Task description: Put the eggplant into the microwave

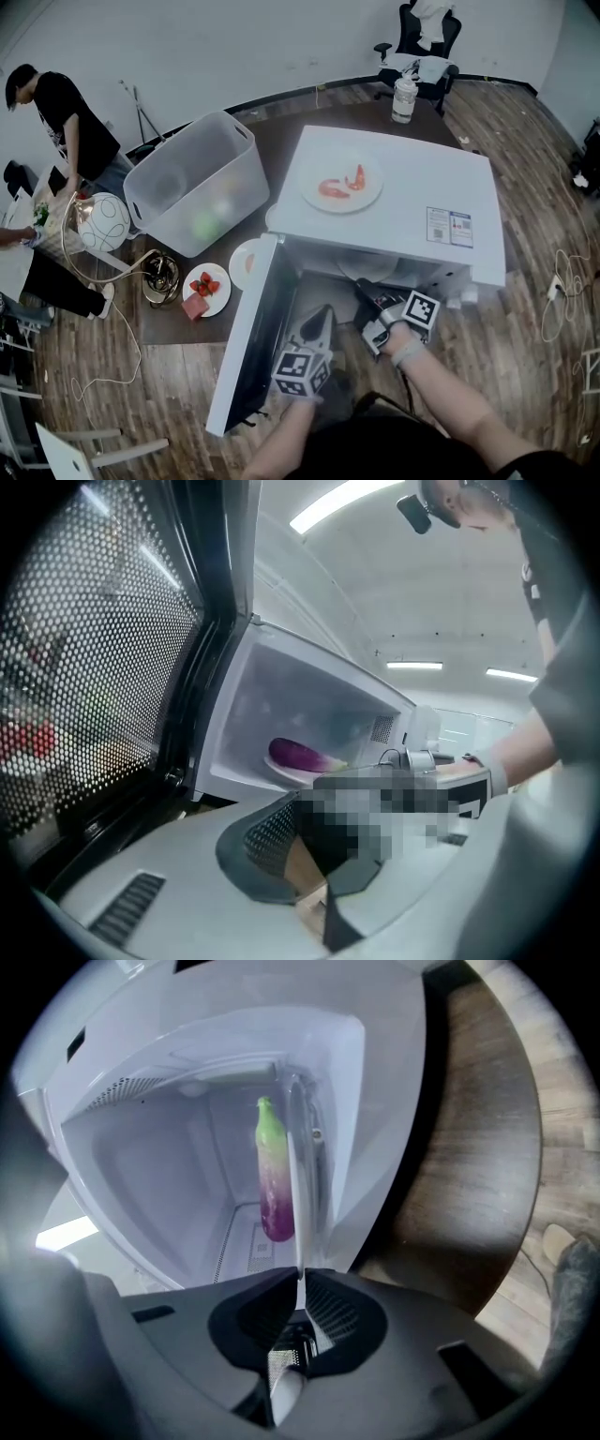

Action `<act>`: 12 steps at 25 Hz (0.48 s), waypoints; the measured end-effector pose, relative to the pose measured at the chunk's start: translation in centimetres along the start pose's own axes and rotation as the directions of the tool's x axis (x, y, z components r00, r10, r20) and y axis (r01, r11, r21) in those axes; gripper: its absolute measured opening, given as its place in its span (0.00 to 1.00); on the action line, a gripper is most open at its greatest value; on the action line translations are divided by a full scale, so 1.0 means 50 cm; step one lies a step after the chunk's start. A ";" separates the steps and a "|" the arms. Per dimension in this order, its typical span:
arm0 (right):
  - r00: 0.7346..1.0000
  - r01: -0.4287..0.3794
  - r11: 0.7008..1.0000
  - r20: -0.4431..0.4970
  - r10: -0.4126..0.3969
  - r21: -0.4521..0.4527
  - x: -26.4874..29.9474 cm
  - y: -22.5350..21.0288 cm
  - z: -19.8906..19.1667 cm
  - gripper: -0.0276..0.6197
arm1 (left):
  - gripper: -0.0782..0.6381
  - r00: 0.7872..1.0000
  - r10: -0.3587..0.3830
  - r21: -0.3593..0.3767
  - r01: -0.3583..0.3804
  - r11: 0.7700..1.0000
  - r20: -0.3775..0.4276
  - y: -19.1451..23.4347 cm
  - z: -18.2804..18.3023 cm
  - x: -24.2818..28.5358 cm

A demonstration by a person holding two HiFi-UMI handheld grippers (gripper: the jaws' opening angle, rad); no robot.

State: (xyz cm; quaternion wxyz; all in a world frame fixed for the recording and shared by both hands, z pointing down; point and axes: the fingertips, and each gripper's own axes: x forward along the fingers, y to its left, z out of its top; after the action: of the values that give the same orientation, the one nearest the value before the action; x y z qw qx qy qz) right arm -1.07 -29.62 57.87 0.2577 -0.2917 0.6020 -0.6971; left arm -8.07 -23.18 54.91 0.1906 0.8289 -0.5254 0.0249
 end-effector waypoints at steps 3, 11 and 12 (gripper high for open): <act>1.000 -0.002 1.000 -0.009 0.002 -0.015 -0.008 0.001 -0.001 0.09 | 0.11 1.000 -0.002 0.000 0.002 1.000 0.001 -0.006 -0.002 -0.003; 0.994 -0.043 0.989 -0.102 0.029 -0.143 -0.030 0.016 -0.034 0.05 | 0.11 1.000 -0.017 0.005 0.017 1.000 -0.002 -0.032 -0.007 -0.007; 0.994 -0.051 0.988 -0.107 0.035 -0.145 -0.034 0.018 -0.037 0.05 | 0.11 1.000 -0.019 0.006 0.019 1.000 -0.002 -0.035 -0.008 -0.008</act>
State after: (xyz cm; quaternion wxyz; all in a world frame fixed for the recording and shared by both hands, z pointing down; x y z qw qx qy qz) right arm -1.20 -27.29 56.60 0.2188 -0.2602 0.6707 -0.6592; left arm -6.65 -22.08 54.68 0.1889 0.8344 -0.5172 0.0255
